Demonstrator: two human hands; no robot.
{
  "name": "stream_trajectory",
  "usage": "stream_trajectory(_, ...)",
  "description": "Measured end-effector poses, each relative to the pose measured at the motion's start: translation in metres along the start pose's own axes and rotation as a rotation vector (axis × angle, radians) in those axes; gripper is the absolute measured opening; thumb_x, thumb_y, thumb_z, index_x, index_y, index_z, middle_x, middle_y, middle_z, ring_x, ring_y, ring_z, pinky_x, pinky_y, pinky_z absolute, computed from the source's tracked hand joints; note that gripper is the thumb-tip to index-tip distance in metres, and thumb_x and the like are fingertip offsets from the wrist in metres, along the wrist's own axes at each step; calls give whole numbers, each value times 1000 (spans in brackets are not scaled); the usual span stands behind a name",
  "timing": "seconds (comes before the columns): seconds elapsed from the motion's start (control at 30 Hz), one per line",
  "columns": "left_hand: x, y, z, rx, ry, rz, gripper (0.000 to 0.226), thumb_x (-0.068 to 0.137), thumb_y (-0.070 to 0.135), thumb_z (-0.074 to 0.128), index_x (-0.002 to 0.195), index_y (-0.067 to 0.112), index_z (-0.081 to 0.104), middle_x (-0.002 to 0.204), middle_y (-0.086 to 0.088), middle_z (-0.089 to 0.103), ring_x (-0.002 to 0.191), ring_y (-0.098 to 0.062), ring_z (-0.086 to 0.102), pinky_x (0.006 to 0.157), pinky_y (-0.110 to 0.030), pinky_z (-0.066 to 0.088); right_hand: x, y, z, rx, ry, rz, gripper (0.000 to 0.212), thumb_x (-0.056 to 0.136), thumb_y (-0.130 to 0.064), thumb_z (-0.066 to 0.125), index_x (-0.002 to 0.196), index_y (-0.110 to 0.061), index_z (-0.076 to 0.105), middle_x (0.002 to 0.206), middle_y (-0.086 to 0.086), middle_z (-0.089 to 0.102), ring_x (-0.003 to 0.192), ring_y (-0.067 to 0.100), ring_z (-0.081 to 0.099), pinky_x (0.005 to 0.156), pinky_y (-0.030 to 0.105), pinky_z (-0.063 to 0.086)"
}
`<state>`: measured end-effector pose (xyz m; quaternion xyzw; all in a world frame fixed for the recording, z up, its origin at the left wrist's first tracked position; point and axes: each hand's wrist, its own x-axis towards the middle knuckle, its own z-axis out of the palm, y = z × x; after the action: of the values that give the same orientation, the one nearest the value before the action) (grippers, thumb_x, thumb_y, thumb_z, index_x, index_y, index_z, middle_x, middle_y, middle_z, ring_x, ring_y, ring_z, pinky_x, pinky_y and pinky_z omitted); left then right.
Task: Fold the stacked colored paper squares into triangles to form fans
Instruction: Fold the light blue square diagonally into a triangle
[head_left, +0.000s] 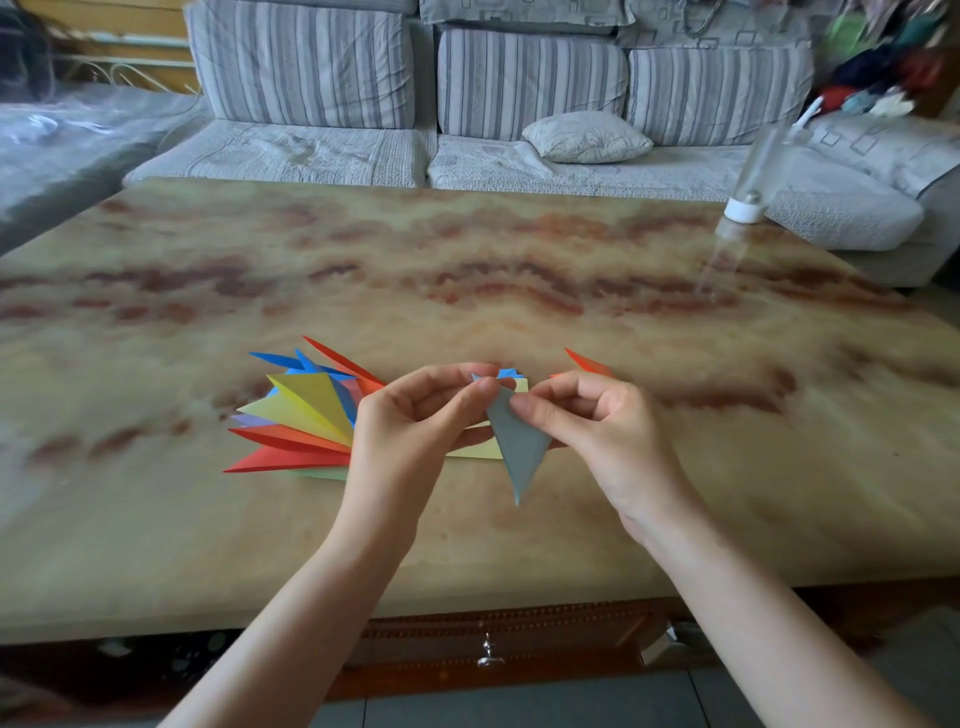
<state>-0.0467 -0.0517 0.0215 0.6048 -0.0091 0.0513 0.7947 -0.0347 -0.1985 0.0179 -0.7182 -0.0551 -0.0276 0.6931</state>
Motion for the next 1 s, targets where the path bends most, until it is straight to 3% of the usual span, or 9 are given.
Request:
stream_trajectory(0.23,2,-2,-4,103,21,40,7,75,7,73,76,12,70,76,-2,75,76,-14,70,67,-23,57,-1,-1,-2,-69,-37,-31,7,75,-15,75,73,-12,70,68,-1,68,65,7,59,62,16,46)
stream_trajectory(0.43,1,-3,-2,1,105,79,6,77,7,71,77,12,67,74,3,74,73,-9,69,66,-19,55,-2,-4,-3,120,-56,95,19,67,-23,72,81,-10,71,73,-4,71,70,9,64,70,24,54)
stream_trajectory(0.6,1,-4,-1,-3,85,59,7,81,7,68,78,12,65,73,4,73,73,-8,69,68,-20,56,0,-4,-5,138,-7,118,24,61,-27,74,79,-11,74,79,1,73,74,12,65,81,30,52)
stream_trajectory(0.7,5,-2,-6,86,12,40,6,82,8,67,80,12,65,70,5,71,72,-7,67,71,-22,57,1,-5,-8,69,-2,110,20,65,-22,75,79,-8,74,74,-1,72,72,10,65,79,26,51)
stream_trajectory(0.87,9,-3,-12,301,-93,84,5,77,14,72,77,18,73,72,4,72,70,-6,65,68,-19,53,-1,-5,-8,-24,-38,83,4,77,-8,73,80,-7,75,72,0,73,68,4,63,68,10,47)
stream_trajectory(1.0,8,-7,-12,370,-28,162,6,77,17,74,73,21,73,69,8,69,68,-6,60,74,-27,52,-2,-4,-7,26,-20,71,6,81,-11,70,82,-8,75,76,0,73,72,7,65,71,16,52)
